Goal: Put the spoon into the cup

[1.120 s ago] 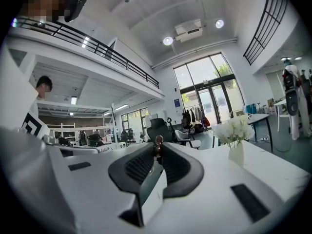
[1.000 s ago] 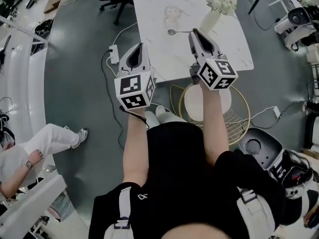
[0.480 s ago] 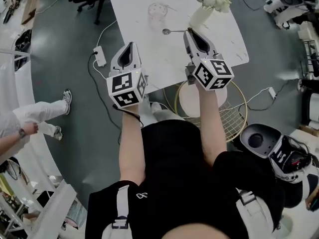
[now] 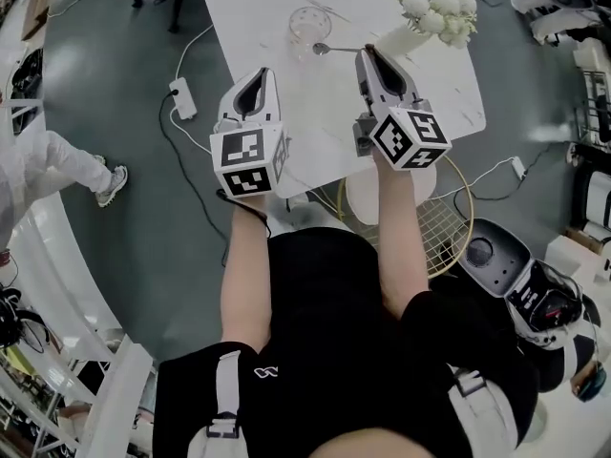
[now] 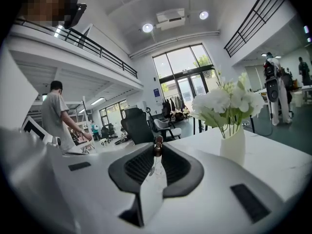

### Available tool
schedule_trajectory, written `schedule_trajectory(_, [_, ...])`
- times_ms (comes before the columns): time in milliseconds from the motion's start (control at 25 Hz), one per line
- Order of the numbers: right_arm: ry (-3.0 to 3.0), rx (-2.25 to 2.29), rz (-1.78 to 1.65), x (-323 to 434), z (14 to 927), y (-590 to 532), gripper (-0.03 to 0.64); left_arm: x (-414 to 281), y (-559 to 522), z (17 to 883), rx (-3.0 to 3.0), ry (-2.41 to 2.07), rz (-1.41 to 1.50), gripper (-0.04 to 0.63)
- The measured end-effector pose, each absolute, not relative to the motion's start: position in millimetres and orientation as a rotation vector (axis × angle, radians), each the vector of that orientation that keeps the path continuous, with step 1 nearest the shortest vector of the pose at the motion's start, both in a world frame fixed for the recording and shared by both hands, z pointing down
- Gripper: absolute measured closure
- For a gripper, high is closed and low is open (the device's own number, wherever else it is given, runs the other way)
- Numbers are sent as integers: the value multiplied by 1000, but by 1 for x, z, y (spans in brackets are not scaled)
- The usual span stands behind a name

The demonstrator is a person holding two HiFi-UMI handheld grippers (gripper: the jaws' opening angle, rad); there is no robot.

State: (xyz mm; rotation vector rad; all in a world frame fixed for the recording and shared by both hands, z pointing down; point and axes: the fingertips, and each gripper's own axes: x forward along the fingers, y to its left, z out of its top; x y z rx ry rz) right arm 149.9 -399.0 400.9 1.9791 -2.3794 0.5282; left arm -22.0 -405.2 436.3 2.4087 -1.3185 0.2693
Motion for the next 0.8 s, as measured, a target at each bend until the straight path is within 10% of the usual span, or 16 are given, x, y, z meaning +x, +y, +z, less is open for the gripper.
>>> schedule_trajectory(800, [-2230,2019,781,157,514,-503,563,-5,-493,500,2383,-1222,473,578])
